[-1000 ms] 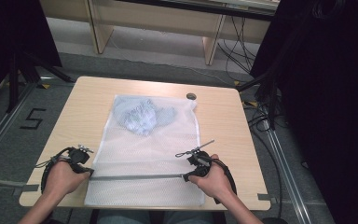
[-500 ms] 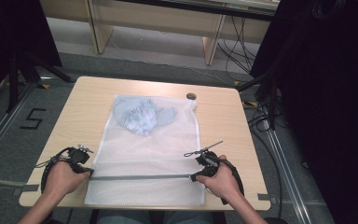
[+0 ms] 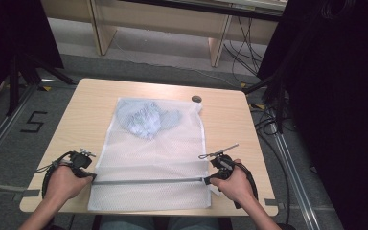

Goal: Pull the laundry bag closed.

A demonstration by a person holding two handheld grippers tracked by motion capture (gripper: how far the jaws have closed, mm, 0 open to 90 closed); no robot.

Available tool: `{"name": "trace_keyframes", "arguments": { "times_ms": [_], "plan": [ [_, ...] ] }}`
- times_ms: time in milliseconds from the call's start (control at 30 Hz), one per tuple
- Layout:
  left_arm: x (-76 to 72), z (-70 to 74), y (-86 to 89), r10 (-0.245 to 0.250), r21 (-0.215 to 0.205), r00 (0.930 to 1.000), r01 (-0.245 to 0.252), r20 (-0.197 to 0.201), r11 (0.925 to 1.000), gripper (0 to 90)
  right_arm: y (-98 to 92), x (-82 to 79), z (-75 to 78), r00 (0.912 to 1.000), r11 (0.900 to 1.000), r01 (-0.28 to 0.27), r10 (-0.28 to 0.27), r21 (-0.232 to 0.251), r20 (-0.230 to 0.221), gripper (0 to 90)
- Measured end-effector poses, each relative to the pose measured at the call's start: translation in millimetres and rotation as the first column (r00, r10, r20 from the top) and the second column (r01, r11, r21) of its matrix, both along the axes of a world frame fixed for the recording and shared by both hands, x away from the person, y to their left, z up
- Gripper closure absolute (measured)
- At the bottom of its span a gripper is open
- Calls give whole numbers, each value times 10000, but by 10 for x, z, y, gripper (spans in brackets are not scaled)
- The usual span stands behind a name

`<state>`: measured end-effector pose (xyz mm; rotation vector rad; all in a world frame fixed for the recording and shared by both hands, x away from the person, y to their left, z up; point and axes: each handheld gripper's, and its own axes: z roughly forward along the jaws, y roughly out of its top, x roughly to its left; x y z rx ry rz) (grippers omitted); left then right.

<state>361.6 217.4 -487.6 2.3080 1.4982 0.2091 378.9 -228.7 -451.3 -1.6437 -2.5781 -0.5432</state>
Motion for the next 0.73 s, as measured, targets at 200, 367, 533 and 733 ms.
{"name": "trace_keyframes", "arguments": {
  "times_ms": [200,367,533,733],
  "plan": [
    [18,-7,21,-384,-1,9992,384,90,9993,900,-62,33,-32,9998,9996,199,-198,208,-33,857],
    [2,-8,26,-292,44,9993,291,242,9996,899,-88,69,-69,9991,9988,-73,52,494,419,852],
    [-5,-9,25,-452,21,9988,452,195,9990,894,-219,90,-34,9975,9888,386,-467,1443,528,826],
    [-23,3,40,108,6,9985,-109,546,9999,828,-425,97,-16,9850,9789,1069,-1281,1739,1159,759]
  ]
}}
